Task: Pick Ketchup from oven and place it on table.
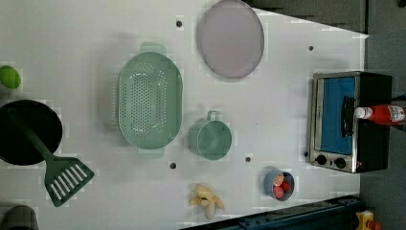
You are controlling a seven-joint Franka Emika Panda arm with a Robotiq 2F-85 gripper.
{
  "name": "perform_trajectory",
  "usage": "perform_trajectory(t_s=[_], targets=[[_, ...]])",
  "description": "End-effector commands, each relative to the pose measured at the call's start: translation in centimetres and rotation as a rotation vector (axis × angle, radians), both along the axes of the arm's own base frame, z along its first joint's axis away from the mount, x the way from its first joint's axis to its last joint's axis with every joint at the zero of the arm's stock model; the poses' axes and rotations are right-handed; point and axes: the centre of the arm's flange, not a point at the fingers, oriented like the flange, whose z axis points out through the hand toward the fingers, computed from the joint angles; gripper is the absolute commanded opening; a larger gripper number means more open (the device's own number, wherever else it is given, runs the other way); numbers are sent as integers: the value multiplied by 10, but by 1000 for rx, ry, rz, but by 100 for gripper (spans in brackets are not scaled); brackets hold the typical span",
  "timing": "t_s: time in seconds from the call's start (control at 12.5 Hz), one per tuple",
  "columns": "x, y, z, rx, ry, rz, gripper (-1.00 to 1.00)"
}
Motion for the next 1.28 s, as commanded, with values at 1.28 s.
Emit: perform_trajectory(t_s=[1.28], targets=[[5, -7, 47, 14, -96, -33, 27]])
